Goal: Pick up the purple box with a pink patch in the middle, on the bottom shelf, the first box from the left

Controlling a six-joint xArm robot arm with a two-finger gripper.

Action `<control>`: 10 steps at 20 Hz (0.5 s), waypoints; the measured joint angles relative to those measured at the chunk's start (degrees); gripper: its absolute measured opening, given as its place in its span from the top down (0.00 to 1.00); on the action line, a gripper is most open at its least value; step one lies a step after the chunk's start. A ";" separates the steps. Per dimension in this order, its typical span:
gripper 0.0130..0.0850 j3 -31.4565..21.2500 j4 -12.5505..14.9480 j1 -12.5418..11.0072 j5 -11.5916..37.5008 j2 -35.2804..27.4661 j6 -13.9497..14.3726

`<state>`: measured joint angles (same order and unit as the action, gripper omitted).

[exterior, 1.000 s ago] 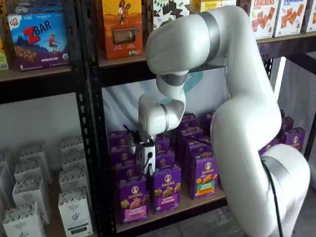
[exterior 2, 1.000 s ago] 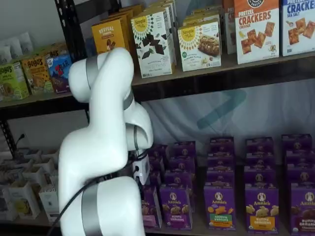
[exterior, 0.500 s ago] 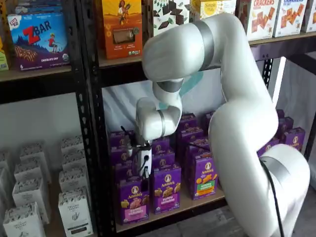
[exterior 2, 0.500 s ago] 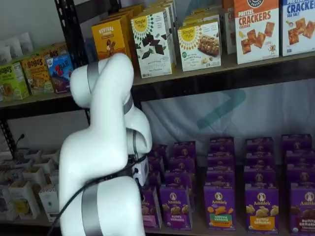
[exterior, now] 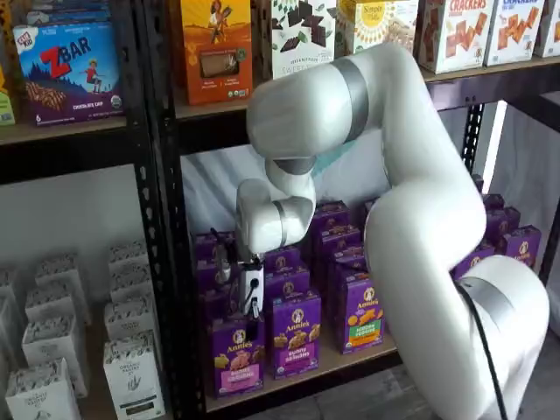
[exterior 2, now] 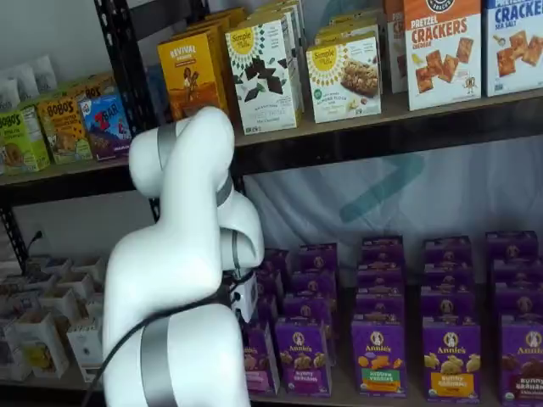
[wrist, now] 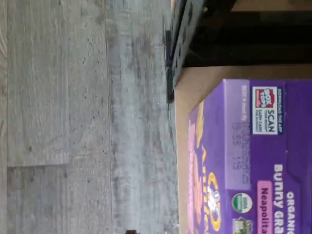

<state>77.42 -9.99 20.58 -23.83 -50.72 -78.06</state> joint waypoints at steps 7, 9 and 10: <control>0.00 6.72 2.37 -0.14 -3.04 -5.00 2.14; 0.00 7.86 2.68 -0.08 -3.13 -6.12 2.45; 0.00 8.26 2.59 -0.07 -3.03 -6.56 2.38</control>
<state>85.69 -7.40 20.52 -26.85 -57.28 -75.67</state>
